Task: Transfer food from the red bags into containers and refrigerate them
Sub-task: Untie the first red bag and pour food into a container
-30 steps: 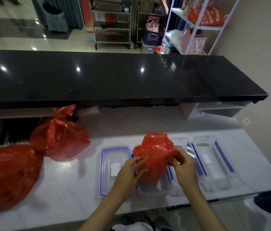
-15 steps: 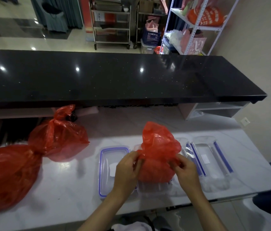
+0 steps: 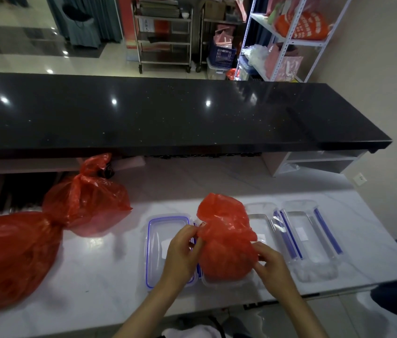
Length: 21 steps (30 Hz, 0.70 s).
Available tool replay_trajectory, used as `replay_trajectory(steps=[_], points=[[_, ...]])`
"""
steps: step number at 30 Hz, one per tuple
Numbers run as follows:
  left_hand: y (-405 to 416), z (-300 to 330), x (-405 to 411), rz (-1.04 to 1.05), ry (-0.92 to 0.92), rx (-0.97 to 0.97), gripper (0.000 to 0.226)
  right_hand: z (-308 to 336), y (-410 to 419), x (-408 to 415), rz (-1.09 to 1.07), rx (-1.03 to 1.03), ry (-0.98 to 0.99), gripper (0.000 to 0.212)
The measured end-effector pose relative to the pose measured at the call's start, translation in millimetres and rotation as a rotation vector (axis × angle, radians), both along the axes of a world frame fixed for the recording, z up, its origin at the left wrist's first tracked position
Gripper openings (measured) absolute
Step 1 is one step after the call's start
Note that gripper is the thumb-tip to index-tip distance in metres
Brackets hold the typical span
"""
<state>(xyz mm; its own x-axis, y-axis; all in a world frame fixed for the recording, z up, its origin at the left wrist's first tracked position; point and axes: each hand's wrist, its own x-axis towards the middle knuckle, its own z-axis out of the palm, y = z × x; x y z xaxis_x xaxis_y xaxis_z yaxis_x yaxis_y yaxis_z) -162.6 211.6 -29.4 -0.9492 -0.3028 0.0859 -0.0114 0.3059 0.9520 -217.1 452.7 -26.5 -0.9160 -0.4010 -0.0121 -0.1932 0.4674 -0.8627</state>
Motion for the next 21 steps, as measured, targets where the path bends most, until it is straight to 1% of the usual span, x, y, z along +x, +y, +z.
replay_trajectory(steps=[2,3,5,6,7,9,10,12,15,17,19,21], points=[[-1.8,-0.6,1.5,-0.103,-0.048,-0.022,0.032,-0.4,-2.5,-2.2,-0.086,-0.022,0.017,0.027],[-2.1,-0.6,3.7,-0.157,-0.078,-0.051,0.045,3.2,-6.2,-3.2,-0.112,-0.052,0.012,0.024],[-1.5,-4.3,9.1,-0.237,-0.134,-0.13,0.078,12.7,-14.5,-5.6,-0.155,-0.108,-0.018,0.015],[-0.6,-6.8,10.5,-0.25,-0.142,-0.17,0.087,16.4,-18.3,-8.0,-0.171,-0.124,-0.023,0.014],[0.3,-8.1,10.6,-0.245,-0.129,-0.189,0.084,19.5,-21.4,-10.5,-0.181,-0.134,-0.025,0.013],[1.0,-3.1,9.0,-0.181,-0.103,-0.169,0.056,24.0,-25.8,-14.7,-0.182,-0.137,-0.029,0.009],[0.3,1.3,8.1,-0.139,-0.114,-0.135,0.049,24.9,-27.1,-16.6,-0.185,-0.138,-0.033,0.008],[-0.8,7.0,7.0,-0.089,-0.149,-0.03,0.055,29.4,-31.3,-19.0,-0.203,-0.14,-0.02,0.008],[0.9,18.0,9.4,-0.068,-0.156,0.076,0.059,35.9,-35.6,-21.9,-0.253,-0.146,0.015,0.018],[2.6,18.8,10.5,-0.069,-0.149,0.113,0.051,36.5,-34.3,-21.4,-0.283,-0.166,0.003,0.007],[4.9,19.0,8.6,-0.033,-0.145,0.164,0.038,34.7,-31.0,-17.8,-0.222,-0.174,-0.029,0.022],[6.3,18.5,5.4,0.04,-0.134,0.219,0.026,29.4,-28.0,-11.3,-0.108,-0.117,-0.077,0.042]])
